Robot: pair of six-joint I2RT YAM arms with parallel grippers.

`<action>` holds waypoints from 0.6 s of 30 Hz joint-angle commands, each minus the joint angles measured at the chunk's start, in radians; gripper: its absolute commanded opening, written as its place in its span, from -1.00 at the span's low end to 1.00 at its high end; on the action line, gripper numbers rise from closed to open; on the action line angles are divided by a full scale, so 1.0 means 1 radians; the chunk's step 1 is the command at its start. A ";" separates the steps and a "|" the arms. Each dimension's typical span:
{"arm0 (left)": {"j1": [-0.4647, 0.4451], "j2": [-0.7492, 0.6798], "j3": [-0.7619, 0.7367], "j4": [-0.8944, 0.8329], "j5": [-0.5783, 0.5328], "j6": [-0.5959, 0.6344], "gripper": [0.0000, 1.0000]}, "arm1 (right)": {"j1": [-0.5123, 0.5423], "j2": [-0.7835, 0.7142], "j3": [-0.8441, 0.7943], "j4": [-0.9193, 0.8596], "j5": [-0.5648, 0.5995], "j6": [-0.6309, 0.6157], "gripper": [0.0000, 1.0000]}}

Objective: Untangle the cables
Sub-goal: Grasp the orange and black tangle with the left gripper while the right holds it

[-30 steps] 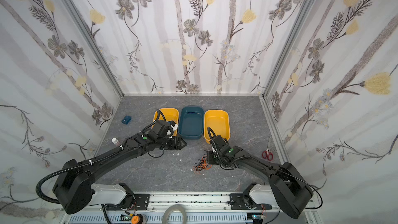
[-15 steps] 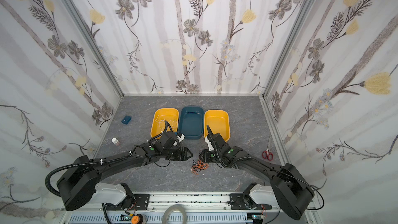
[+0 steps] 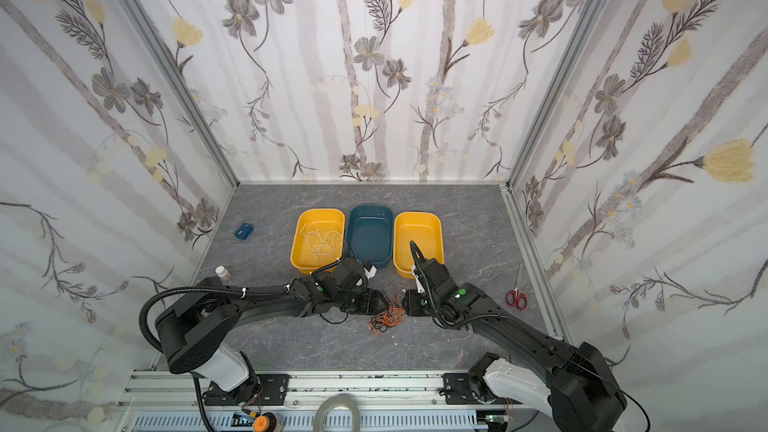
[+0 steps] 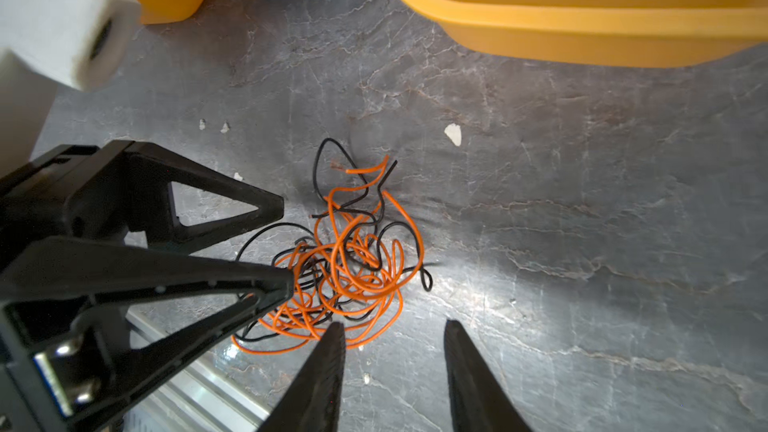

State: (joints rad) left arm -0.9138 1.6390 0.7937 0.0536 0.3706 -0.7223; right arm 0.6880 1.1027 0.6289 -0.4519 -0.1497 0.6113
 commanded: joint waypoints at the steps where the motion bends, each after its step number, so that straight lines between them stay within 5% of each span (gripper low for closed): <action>1: -0.002 0.032 0.008 0.053 0.024 -0.009 0.22 | -0.001 0.022 0.024 0.009 0.005 0.002 -0.20; 8: -0.002 0.070 0.011 0.067 0.032 -0.008 -0.05 | 0.000 0.063 0.044 0.080 -0.020 0.018 -0.23; 18: -0.002 0.081 0.015 0.076 0.036 -0.012 -0.14 | 0.007 0.156 0.062 0.162 -0.083 0.030 -0.23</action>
State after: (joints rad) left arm -0.9157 1.7184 0.8024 0.1081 0.4015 -0.7303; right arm 0.6899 1.2484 0.6827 -0.3317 -0.2081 0.6281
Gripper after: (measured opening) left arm 0.432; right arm 0.383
